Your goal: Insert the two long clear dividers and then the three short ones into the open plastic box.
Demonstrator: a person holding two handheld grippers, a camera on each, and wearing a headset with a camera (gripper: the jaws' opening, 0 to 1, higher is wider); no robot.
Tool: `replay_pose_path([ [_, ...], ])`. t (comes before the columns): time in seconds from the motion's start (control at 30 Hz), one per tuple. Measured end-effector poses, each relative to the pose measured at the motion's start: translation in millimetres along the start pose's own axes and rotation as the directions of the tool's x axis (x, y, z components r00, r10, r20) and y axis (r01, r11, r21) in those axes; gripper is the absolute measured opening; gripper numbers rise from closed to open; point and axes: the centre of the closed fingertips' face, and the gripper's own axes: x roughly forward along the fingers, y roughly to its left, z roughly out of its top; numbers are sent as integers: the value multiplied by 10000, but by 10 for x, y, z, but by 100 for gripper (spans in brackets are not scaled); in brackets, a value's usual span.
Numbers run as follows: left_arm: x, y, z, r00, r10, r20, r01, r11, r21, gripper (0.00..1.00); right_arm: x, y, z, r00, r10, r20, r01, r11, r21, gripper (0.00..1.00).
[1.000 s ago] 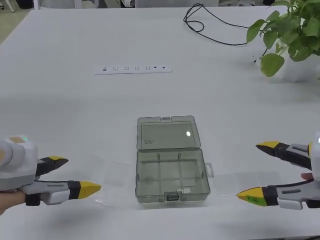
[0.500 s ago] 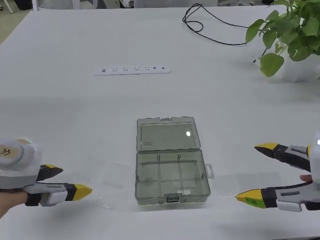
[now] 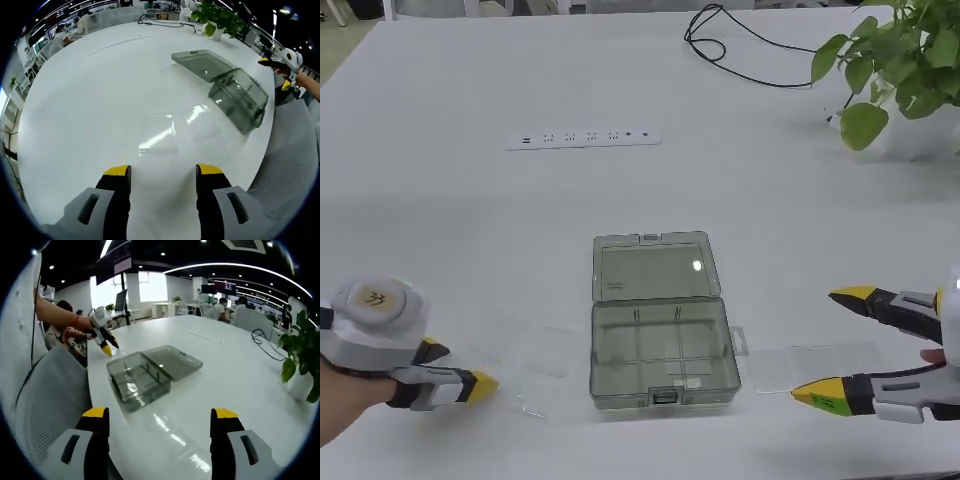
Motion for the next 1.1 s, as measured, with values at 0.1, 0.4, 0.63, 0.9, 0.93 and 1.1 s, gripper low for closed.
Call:
replay_pose_path([
  [0.1, 14, 7, -7, 9998, 117, -159, -113, 9996, 257, 49, -3, -3, 12, 10000, -22, 49, 22, 10000, 6, 83],
  [0.4, 25, 57, -23, 9960, 661, -594, -614, 9951, 775, 43, 2, -5, 25, 9999, -89, 111, 88, 10000, 44, 82],
  [0.63, 36, 33, -22, 9941, 642, -878, -571, 9951, 807, 39, 2, 7, 30, 9998, -102, 154, 101, 9999, 41, 82],
  [0.9, 38, 69, -22, 9914, 713, -1100, -644, 9958, 652, 32, -4, 30, -4, 9999, -89, 114, 88, 9999, 75, 82],
  [0.93, 37, 75, -24, 9915, 700, -1093, -638, 9962, 588, 32, -4, 30, -7, 9999, -89, 107, 88, 9999, 88, 82],
  [1.1, 29, 86, -14, 9931, 567, -1030, -542, 9982, 270, 32, -10, 27, -9, 9999, -99, 77, 99, 9999, 77, 82],
])
